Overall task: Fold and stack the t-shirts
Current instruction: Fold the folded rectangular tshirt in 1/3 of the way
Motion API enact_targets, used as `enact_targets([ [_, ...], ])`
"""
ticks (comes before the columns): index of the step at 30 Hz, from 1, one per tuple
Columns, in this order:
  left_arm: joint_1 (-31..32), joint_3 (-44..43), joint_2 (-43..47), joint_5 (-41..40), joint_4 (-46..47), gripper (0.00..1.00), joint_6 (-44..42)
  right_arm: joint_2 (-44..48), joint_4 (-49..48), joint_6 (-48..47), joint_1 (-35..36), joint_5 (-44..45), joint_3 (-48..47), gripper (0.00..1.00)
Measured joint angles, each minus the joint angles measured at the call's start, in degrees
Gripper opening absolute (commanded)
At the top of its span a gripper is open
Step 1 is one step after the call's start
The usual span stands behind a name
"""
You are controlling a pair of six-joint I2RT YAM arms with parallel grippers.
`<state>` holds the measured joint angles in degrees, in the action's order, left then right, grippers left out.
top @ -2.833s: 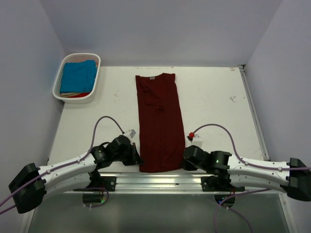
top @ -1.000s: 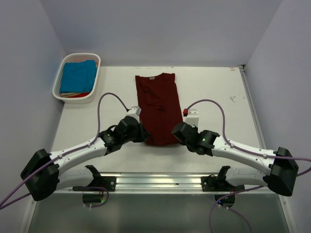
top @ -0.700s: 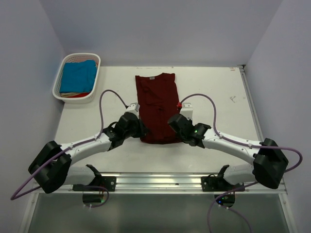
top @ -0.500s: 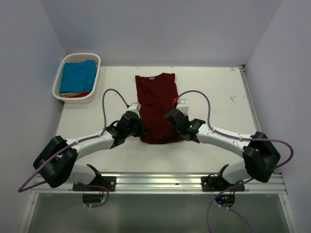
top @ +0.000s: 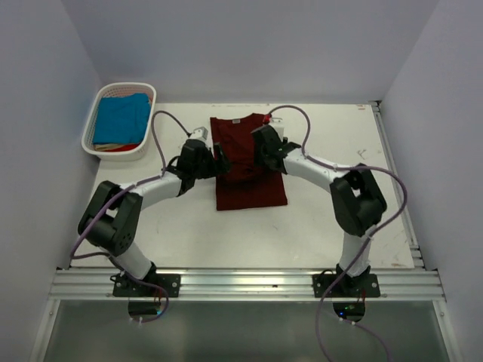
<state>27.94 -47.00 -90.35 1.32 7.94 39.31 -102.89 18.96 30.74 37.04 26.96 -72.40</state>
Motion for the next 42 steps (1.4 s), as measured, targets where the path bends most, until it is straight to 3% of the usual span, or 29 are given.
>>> enact_targets([
  [1,-1.8,-2.3,-2.3,0.3,0.5,1.00,0.0,-3.4,0.3,-0.1,-1.2,-0.7,-3.9,0.84],
  [2,-3.6,-4.6,-4.5,0.6,1.0,1.00,0.1,-7.2,0.3,-0.4,-2.5,-1.3,-8.2,0.88],
  [5,-7.6,-8.5,-6.5,0.7,1.9,1.00,-0.6,-10.8,0.1,-1.3,-4.9,-1.9,-12.4,0.97],
  [10,-8.3,-8.5,-2.2,1.7,4.6,1.00,-1.6,-1.3,-1.6,-2.0,-4.8,-2.0,-4.7,0.99],
  [15,-8.0,-3.5,2.2,5.3,7.9,1.00,-2.4,12.3,-3.9,-2.8,-4.1,-1.3,4.1,0.94],
  [21,-8.0,3.0,2.4,10.1,5.4,1.00,-2.6,16.0,-1.0,-2.4,-4.1,-1.0,8.0,0.85],
  [23,-7.9,4.2,2.4,11.3,4.4,1.00,-3.0,16.0,-0.1,-1.8,-4.1,-1.2,9.9,0.78],
  [24,-7.9,4.7,2.6,11.7,4.0,1.00,-3.1,16.0,0.5,-1.3,-4.1,-1.6,11.0,0.65],
  [27,-7.5,7.4,4.2,13.1,2.3,1.00,-3.7,16.0,1.3,0.7,-4.1,-4.3,14.9,0.45],
  [28,-7.3,8.4,5.1,13.6,1.6,1.00,-4.0,16.0,1.6,1.4,-4.1,-5.2,16.1,0.43],
  [29,-7.2,9.4,6.1,13.9,1.1,1.00,-4.3,16.1,1.6,2.5,-4.1,-6.3,17.4,0.42],
  [36,-6.8,13.5,9.3,16.0,-0.1,1.00,-5.1,16.5,1.9,6.2,-4.1,-11.3,23.5,0.66],
  [42,-6.4,15.4,6.9,19.8,2.0,1.00,-4.9,16.5,1.1,6.7,-4.1,-14.0,25.5,0.66],
])
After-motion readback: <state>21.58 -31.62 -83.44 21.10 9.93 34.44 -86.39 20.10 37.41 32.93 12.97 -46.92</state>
